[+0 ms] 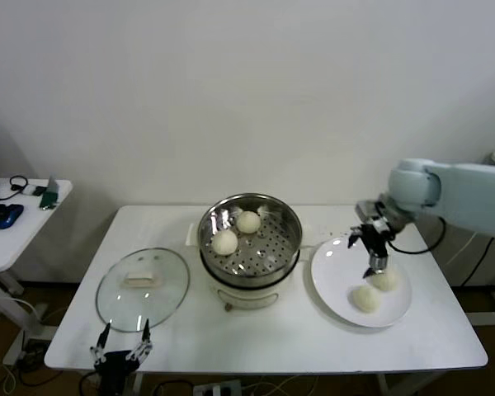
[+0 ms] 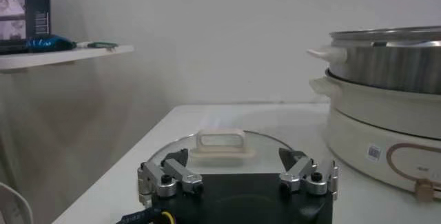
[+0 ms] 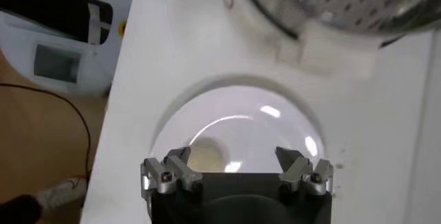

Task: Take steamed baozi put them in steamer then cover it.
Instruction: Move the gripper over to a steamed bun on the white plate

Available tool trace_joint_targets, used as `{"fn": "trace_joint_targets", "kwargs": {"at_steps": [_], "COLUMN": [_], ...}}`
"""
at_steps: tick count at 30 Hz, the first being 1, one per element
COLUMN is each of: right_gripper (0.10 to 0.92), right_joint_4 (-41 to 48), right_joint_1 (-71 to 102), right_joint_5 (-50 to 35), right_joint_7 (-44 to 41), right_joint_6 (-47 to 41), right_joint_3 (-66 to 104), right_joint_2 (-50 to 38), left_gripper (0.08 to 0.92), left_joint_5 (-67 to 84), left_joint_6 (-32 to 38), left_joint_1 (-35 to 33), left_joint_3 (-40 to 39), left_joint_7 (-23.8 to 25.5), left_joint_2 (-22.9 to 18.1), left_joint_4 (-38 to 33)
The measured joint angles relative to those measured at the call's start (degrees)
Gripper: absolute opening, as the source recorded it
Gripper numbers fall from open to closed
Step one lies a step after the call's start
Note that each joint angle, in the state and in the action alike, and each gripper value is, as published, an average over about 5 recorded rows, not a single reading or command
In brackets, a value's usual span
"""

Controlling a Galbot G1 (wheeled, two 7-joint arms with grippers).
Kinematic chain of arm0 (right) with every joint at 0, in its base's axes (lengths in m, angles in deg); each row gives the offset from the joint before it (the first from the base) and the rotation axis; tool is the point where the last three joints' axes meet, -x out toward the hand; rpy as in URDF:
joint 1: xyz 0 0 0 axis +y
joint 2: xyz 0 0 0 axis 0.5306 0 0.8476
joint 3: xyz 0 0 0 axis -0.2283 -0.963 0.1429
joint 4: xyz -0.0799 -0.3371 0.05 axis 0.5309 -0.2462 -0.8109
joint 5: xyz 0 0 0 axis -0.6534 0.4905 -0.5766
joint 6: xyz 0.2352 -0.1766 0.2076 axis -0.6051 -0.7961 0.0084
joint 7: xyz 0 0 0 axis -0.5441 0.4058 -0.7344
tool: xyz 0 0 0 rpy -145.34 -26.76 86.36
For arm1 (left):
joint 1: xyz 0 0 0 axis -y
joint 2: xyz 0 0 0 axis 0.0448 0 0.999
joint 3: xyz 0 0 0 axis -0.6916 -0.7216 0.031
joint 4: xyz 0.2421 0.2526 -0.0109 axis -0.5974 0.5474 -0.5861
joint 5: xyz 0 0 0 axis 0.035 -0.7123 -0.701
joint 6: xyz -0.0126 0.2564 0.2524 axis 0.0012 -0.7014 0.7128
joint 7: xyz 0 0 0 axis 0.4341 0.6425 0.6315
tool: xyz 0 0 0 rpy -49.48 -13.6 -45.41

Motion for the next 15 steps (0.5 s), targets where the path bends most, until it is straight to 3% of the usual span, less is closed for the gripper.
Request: {"fn": "trace_joint_targets", "kwargs": {"at_steps": [15], "right_gripper": [0.823], "right_joint_4": [5.33], "right_joint_1": [16.28], "right_joint_5": [7.68], "right_joint_7": [3.27], "right_joint_6": [-1.97], "right_joint_3": [10.96], "right_joint_2": [-2.61], "left_gripper": [0.823], "left_joint_5": [0.13], "left_joint_6": [0.06], "left_joint_1": [0.47], "left_joint_3": [-0.03], "left_joint_7": [-0.04], "left_joint_2": [-0.07], "left_joint_4": [0.91]}}
